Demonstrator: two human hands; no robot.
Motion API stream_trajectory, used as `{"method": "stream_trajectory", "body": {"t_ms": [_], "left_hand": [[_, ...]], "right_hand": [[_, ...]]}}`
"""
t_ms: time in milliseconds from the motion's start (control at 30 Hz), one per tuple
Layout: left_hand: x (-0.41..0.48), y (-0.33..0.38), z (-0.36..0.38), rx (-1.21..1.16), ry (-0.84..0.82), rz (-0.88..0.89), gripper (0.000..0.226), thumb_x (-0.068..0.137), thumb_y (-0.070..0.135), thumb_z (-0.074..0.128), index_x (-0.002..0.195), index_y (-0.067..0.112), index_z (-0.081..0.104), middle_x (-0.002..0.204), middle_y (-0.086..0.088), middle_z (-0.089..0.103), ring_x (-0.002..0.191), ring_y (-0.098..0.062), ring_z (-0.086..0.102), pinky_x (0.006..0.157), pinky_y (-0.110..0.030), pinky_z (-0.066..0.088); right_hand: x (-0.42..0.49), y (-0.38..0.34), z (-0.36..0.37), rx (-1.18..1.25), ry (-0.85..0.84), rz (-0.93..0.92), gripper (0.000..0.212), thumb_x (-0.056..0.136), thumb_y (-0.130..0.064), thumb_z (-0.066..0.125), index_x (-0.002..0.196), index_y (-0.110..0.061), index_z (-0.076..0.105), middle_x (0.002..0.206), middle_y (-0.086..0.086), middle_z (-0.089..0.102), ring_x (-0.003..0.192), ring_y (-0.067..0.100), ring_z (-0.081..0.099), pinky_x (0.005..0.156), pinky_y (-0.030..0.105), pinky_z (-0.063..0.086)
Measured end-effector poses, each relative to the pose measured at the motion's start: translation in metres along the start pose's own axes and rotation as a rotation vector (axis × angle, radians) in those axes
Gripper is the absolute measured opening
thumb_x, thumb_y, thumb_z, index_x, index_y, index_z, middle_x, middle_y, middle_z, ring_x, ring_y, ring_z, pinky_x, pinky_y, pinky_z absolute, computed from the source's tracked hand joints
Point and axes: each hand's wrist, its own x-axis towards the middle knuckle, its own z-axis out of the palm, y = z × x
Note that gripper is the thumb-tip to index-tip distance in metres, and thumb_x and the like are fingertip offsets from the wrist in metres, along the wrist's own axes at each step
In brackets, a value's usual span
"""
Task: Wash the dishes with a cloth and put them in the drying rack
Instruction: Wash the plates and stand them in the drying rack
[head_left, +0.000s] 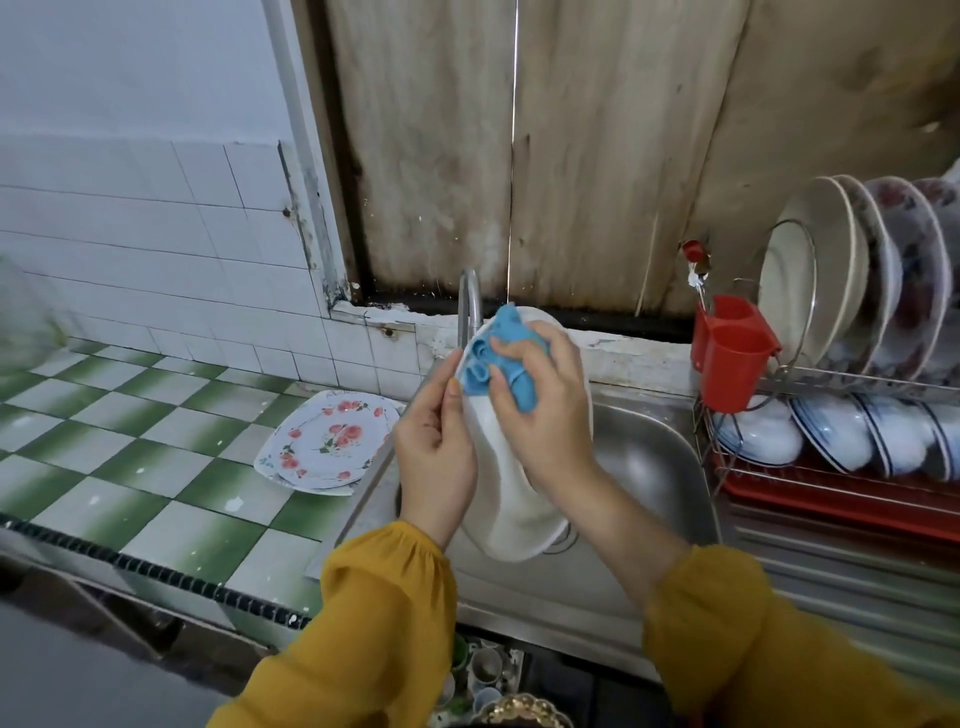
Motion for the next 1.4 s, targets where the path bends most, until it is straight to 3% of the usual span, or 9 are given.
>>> {"method": "stream_trajectory", "body": {"t_ms": [100, 267, 367, 567, 800, 1000, 1200, 1333, 1400], "left_hand": [[0.015, 0.001, -0.005, -0.083, 0.09, -0.057, 0.029, 0.102, 0.009, 0.045, 0.114, 0.025, 0.066, 0.115, -0.006, 0.069, 0.108, -0.016, 0.066, 0.089, -0.027, 0.055], [0.027, 0.001, -0.022, -0.118, 0.226, -0.08, 0.026, 0.102, 0.016, 0.047, 0.111, 0.031, 0.067, 0.115, -0.003, 0.07, 0.107, -0.02, 0.066, 0.094, -0.041, 0.054], [0.033, 0.006, -0.033, -0.168, 0.287, -0.121, 0.025, 0.102, 0.014, 0.047, 0.116, 0.026, 0.065, 0.116, -0.001, 0.07, 0.106, -0.02, 0.066, 0.096, -0.044, 0.053], [0.031, 0.01, -0.053, -0.222, 0.257, -0.121, 0.025, 0.102, 0.013, 0.048, 0.119, 0.021, 0.064, 0.097, 0.007, 0.074, 0.091, -0.019, 0.068, 0.08, -0.032, 0.06], [0.024, 0.022, -0.058, -0.129, 0.013, 0.002, 0.026, 0.1, 0.012, 0.049, 0.12, 0.017, 0.064, 0.11, 0.0, 0.073, 0.1, -0.023, 0.069, 0.087, -0.038, 0.057], [0.0, 0.017, -0.034, -0.07, -0.119, 0.033, 0.023, 0.095, 0.021, 0.054, 0.112, 0.025, 0.068, 0.106, 0.006, 0.074, 0.099, -0.014, 0.069, 0.08, -0.022, 0.055], [0.004, 0.019, -0.039, -0.127, 0.083, -0.013, 0.026, 0.101, 0.013, 0.049, 0.11, 0.026, 0.069, 0.103, -0.001, 0.075, 0.096, -0.022, 0.069, 0.08, -0.029, 0.058], [0.003, 0.022, -0.048, -0.119, 0.042, 0.001, 0.028, 0.1, 0.014, 0.05, 0.112, 0.03, 0.07, 0.108, 0.001, 0.074, 0.101, -0.026, 0.068, 0.09, -0.043, 0.055], [-0.004, 0.025, -0.038, -0.089, 0.008, 0.012, 0.028, 0.1, 0.011, 0.048, 0.112, 0.028, 0.067, 0.105, 0.011, 0.074, 0.099, -0.016, 0.069, 0.09, -0.037, 0.056]], "right_hand": [[-0.035, -0.001, 0.006, -0.066, -0.06, -0.367, 0.019, 0.088, -0.018, 0.064, 0.106, -0.013, 0.067, 0.125, 0.015, 0.05, 0.121, 0.039, 0.048, 0.112, 0.053, 0.031], [-0.077, 0.04, 0.001, -0.186, 0.032, -0.634, 0.02, 0.092, -0.021, 0.066, 0.111, -0.023, 0.059, 0.123, 0.01, 0.052, 0.127, 0.038, 0.043, 0.113, 0.058, 0.028], [-0.083, 0.061, -0.007, -0.048, 0.004, -0.569, 0.016, 0.092, -0.021, 0.065, 0.107, -0.02, 0.058, 0.123, 0.012, 0.049, 0.132, 0.037, 0.037, 0.105, 0.062, 0.036], [-0.073, 0.087, -0.03, 0.17, -0.033, -0.339, 0.017, 0.086, -0.017, 0.067, 0.094, -0.014, 0.052, 0.145, 0.001, 0.044, 0.143, 0.039, 0.029, 0.117, 0.051, 0.026], [-0.008, 0.075, -0.052, 0.29, 0.002, 0.048, 0.018, 0.094, -0.031, 0.057, 0.108, -0.021, 0.06, 0.144, 0.006, 0.045, 0.145, 0.026, 0.026, 0.118, 0.029, 0.025], [0.01, 0.002, -0.032, 0.161, 0.006, -0.05, 0.025, 0.094, -0.026, 0.055, 0.112, -0.014, 0.068, 0.146, 0.004, 0.046, 0.144, 0.026, 0.029, 0.12, 0.034, 0.019], [-0.077, 0.018, -0.013, 0.062, -0.12, -0.316, 0.038, 0.101, -0.034, 0.046, 0.137, -0.025, 0.049, 0.158, -0.001, 0.028, 0.147, 0.031, 0.022, 0.118, 0.049, 0.018], [-0.055, 0.046, -0.024, 0.212, 0.157, 0.186, 0.04, 0.096, -0.034, 0.049, 0.136, -0.034, 0.051, 0.159, 0.0, 0.025, 0.15, 0.021, 0.012, 0.119, 0.054, 0.019], [-0.027, 0.032, -0.024, 0.231, 0.201, 0.247, 0.038, 0.096, -0.031, 0.046, 0.134, -0.031, 0.051, 0.158, -0.001, 0.026, 0.15, 0.019, 0.013, 0.121, 0.05, 0.016]]}}
